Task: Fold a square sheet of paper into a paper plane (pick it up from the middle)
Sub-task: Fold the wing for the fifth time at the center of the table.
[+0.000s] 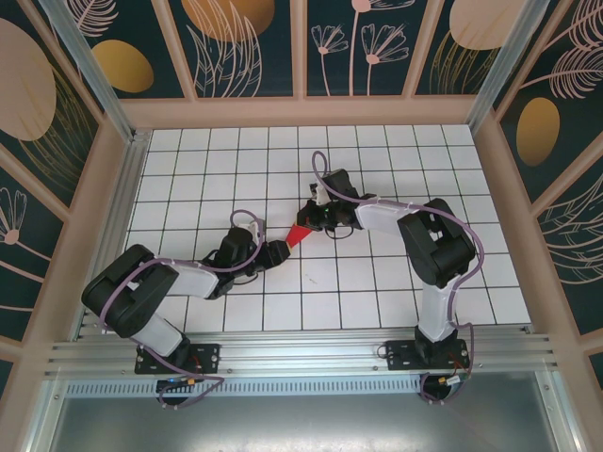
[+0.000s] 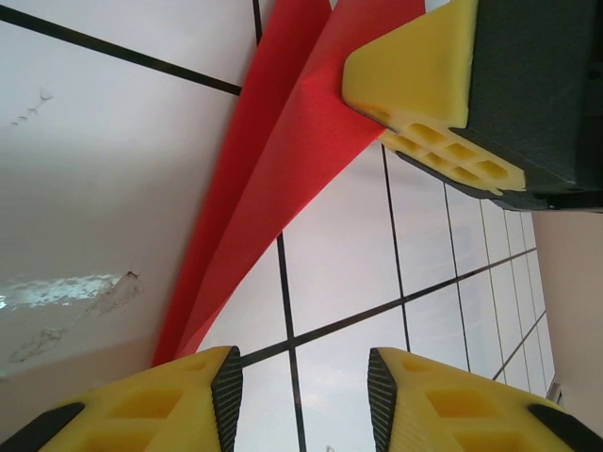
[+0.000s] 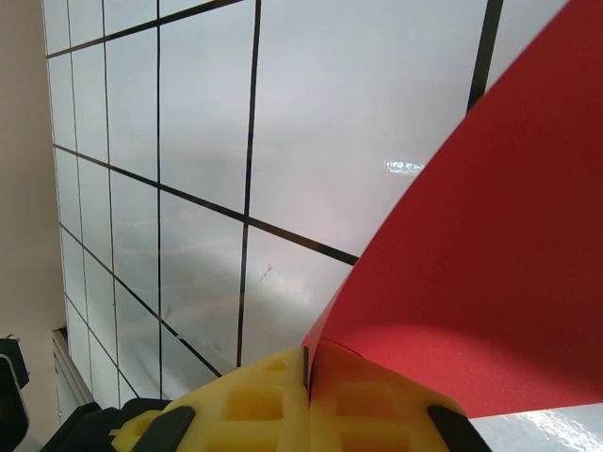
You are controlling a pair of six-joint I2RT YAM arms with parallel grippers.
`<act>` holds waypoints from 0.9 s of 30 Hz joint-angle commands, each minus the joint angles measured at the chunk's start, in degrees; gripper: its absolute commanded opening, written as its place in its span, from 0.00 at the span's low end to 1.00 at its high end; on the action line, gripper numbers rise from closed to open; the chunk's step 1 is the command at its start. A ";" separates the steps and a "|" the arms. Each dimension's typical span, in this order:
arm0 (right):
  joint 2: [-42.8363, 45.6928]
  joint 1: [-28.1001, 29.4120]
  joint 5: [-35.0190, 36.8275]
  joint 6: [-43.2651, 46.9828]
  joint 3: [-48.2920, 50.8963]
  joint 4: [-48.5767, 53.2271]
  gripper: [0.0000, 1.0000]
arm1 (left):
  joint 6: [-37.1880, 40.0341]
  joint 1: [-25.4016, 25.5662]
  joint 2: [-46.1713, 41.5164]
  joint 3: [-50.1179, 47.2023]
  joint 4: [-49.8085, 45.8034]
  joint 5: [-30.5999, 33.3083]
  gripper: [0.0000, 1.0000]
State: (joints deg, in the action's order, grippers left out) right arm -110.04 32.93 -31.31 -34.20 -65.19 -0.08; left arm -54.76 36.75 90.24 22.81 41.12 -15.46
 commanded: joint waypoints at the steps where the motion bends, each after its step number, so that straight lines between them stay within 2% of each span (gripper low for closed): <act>1: -0.08 -0.41 0.77 -0.38 -1.44 0.08 0.03 | 0.62 -0.06 1.23 -0.11 -0.95 1.71 0.42; 8: -0.35 -0.54 1.17 1.46 -0.65 -0.28 0.03 | 1.75 -0.10 2.15 -0.75 -2.09 1.88 0.42; 21: -0.81 -1.25 -1.73 6.84 3.71 -5.85 0.04 | 2.03 -0.93 -4.39 1.43 -4.49 0.36 0.48; 27: 0.03 -1.29 -2.79 7.04 6.02 -8.76 0.04 | 2.25 -1.48 -1.55 4.80 -5.70 0.61 0.48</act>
State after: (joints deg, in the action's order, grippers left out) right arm -110.08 31.90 -32.53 -28.80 -60.55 -5.65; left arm -53.65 35.59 87.13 25.04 36.45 -14.55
